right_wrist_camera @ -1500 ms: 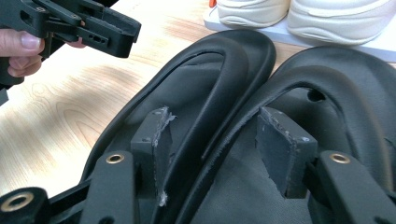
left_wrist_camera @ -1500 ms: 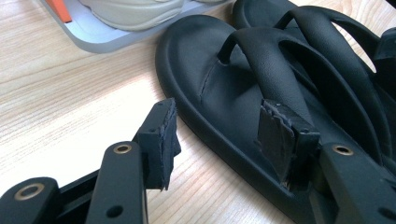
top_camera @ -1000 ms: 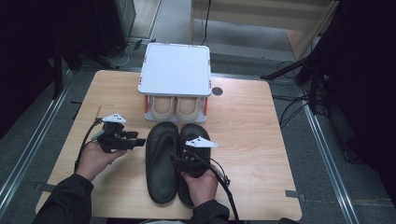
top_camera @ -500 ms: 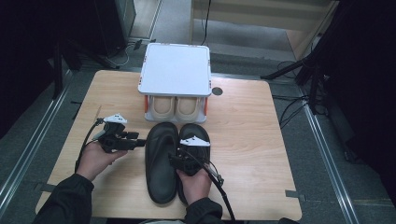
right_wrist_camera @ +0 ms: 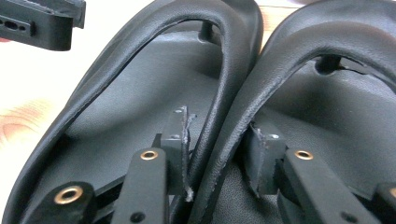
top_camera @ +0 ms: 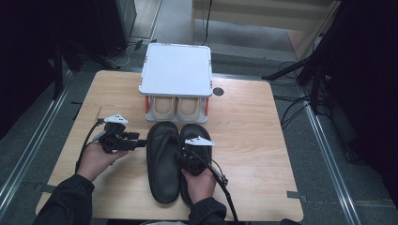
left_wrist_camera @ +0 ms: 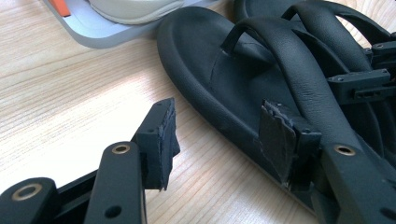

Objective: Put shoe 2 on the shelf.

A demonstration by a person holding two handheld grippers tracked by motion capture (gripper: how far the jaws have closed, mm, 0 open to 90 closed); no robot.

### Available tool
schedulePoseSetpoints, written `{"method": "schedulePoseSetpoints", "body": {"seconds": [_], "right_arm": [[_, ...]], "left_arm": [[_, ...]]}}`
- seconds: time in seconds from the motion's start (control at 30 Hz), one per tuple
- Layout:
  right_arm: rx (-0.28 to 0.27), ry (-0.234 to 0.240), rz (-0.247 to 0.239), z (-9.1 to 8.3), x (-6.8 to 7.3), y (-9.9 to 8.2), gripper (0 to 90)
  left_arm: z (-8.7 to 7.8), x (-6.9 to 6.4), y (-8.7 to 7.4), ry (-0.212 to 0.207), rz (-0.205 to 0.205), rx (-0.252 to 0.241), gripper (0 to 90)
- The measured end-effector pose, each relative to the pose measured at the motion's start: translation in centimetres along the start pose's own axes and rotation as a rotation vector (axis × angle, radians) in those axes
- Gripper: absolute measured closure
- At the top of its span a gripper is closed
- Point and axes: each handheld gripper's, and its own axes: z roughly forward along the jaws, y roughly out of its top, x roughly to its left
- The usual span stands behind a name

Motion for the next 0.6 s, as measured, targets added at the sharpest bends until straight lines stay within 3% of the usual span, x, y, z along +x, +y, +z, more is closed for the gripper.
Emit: {"method": "schedulePoseSetpoints", "body": {"seconds": [0.2, 0.6], "right_arm": [[-0.001, -0.020, 0.071, -0.4, -0.7, 0.0, 73.1], [0.011, -0.003, 0.093, -1.5, -1.8, -0.2, 77.3]], "left_arm": [[0.0, 0.0, 0.0, -0.001, -0.003, -0.005, 46.9], [-0.1, 0.1, 0.0, 0.010, 0.000, -0.009, 46.7]]}}
